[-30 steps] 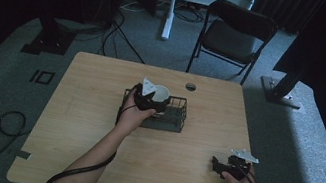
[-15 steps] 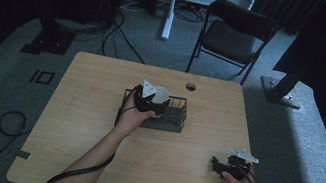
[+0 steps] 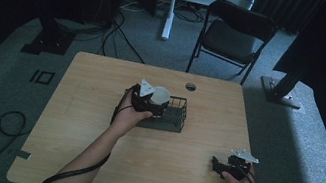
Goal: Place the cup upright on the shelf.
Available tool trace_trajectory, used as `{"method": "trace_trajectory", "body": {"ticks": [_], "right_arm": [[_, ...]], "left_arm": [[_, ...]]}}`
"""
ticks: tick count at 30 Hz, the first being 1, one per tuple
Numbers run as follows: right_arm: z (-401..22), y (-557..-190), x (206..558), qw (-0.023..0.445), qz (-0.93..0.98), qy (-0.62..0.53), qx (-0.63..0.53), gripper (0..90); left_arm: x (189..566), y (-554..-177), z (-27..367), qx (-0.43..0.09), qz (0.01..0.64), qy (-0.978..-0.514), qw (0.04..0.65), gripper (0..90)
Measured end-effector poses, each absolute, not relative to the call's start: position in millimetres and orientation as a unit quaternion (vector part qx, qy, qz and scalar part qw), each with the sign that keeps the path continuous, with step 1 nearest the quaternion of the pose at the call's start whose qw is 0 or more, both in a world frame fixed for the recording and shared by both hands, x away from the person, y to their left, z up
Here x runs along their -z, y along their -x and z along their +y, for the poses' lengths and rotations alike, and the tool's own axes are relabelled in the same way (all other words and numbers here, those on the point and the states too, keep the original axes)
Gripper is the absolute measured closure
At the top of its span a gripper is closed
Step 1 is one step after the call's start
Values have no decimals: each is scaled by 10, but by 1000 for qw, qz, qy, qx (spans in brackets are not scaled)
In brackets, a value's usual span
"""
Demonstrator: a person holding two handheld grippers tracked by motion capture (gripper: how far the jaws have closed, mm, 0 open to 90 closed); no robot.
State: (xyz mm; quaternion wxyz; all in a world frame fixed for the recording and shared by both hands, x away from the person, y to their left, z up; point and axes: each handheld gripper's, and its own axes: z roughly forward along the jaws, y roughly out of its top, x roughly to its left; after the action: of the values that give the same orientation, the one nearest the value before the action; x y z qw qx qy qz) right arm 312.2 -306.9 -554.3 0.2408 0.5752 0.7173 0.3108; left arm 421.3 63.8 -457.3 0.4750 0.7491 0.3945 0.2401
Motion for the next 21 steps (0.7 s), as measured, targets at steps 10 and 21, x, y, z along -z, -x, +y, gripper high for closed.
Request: {"method": "trace_trajectory", "body": {"ticks": [10,21], "right_arm": [[-3069,-3122,5544,241,717,-575,-311,109],[-3068,-3121,5543,241,717,-575,-311,109]], "left_arm": [[4536,-4093,778,-235,391,-752,476,92],[4453,-3948,901,-242,382,-753,479,92]]}}
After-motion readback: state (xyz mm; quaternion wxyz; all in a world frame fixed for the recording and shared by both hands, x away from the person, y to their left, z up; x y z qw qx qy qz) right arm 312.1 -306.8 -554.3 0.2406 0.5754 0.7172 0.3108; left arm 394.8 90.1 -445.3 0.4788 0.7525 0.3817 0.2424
